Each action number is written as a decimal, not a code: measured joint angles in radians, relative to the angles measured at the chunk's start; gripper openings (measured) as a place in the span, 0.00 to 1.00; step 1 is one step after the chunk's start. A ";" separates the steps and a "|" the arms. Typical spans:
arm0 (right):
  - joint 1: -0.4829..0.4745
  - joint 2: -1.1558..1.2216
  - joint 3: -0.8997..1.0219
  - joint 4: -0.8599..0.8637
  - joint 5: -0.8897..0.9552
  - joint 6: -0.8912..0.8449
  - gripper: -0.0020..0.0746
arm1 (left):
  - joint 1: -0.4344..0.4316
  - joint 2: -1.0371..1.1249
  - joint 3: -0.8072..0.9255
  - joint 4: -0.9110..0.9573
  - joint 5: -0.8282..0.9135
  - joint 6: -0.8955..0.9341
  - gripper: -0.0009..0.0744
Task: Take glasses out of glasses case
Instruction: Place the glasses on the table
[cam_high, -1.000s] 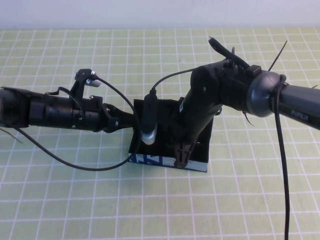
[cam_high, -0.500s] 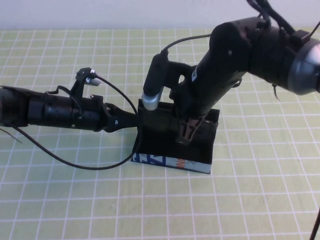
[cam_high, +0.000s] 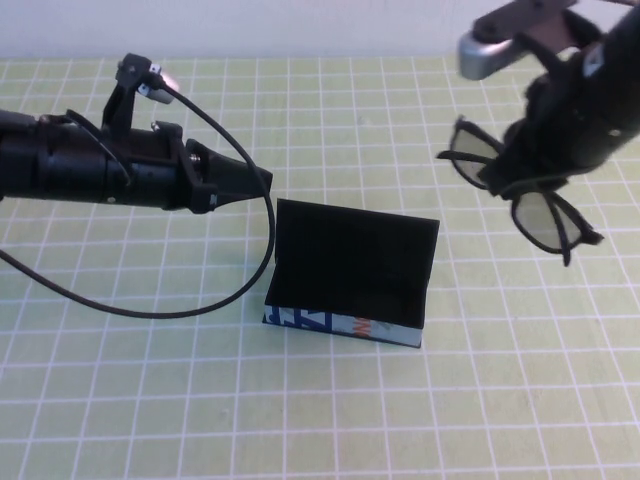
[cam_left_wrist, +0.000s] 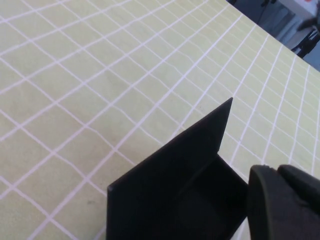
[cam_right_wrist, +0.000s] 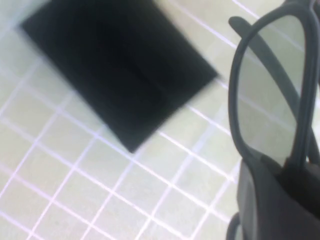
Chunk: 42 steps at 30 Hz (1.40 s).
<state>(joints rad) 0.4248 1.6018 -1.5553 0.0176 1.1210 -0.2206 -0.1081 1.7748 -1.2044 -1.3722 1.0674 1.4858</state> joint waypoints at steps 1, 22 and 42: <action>-0.037 -0.017 0.034 0.015 -0.012 0.029 0.09 | 0.000 -0.011 0.000 0.008 -0.001 -0.007 0.01; -0.198 0.187 0.437 0.360 -0.449 0.078 0.09 | 0.000 -0.044 0.000 0.087 -0.001 -0.090 0.01; -0.198 0.036 0.437 0.318 -0.348 0.070 0.40 | 0.000 -0.046 0.000 0.150 0.009 -0.178 0.01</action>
<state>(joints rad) 0.2271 1.6378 -1.1184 0.3360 0.7728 -0.1507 -0.1081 1.7290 -1.2044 -1.2225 1.0768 1.3079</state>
